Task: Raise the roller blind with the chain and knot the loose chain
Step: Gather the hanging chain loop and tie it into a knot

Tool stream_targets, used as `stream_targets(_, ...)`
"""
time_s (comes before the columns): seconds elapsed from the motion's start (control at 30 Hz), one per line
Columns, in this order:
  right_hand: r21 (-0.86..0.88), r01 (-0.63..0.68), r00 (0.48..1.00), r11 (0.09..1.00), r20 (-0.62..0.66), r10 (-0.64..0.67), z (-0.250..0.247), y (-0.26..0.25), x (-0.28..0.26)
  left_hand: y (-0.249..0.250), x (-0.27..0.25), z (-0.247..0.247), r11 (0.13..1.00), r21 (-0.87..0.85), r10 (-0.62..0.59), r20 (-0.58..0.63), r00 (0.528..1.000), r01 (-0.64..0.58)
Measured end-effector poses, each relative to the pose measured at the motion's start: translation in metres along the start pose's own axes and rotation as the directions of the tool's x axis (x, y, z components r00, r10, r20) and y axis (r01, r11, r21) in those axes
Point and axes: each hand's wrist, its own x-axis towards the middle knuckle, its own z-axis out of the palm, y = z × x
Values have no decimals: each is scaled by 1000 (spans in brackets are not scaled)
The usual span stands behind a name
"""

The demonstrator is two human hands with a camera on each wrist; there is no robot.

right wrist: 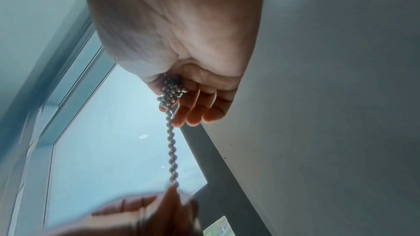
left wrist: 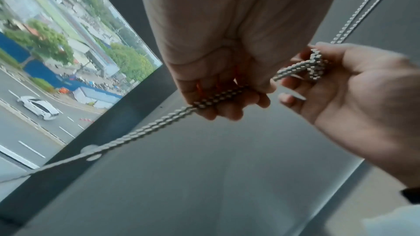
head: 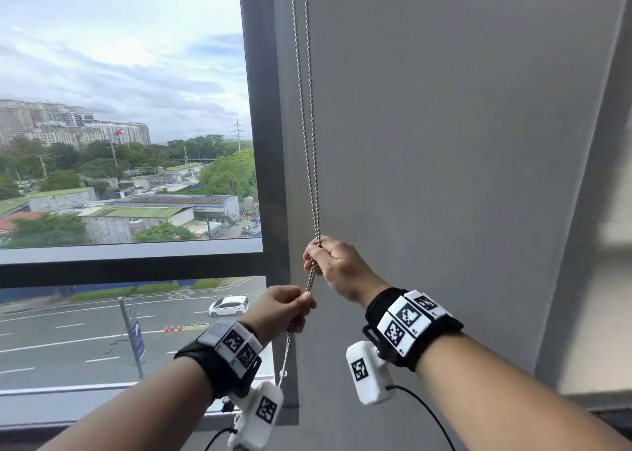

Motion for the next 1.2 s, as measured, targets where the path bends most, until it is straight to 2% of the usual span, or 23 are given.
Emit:
stream_targets(0.1,125,-24,991,992,-128,40,-12,-1,2,-22,-4,-22,985,159,-70,13,997,67)
stream_targets(0.17,158,-17,976,987,-213,51,-20,1,6,-23,-7,-35,979,184,-93,-5,996,93)
stream_targets(0.3,47,-40,962,998,-267,51,-27,11,12,14,-6,-44,994,-32,-110,-23,994,109)
stream_targets(0.43,-22,-47,969,999,-243,40,-30,9,12,82,-2,-38,970,-240,-23,51,998,35)
stream_targets(0.57,-97,-36,982,995,-189,17,-30,0,10,139,17,-22,935,-351,67,45,997,-47)
stream_targets(0.77,-160,-34,994,986,-110,17,-25,-10,9,167,33,14,977,-173,109,-87,990,-123)
stream_targets(0.83,-91,-83,994,992,-74,76,-25,-15,7,167,32,22,976,-163,122,-123,985,-142)
stream_targets(0.93,80,-181,983,980,-14,182,-26,-24,3,166,31,26,957,-241,130,-145,981,-162)
stream_targets(1.0,270,-251,968,930,44,248,-27,-32,1,165,30,27,952,-252,136,-162,977,-175)
stream_targets(1.07,411,-275,961,869,104,254,-28,-40,-1,166,27,26,952,-254,135,-155,979,-172)
stream_targets(1.13,405,-228,974,885,103,203,-29,-44,0,168,24,25,957,-246,129,-125,984,-156)
stream_targets(1.2,332,-153,988,931,34,150,-29,-48,1,170,21,22,967,-217,115,-103,988,-135)
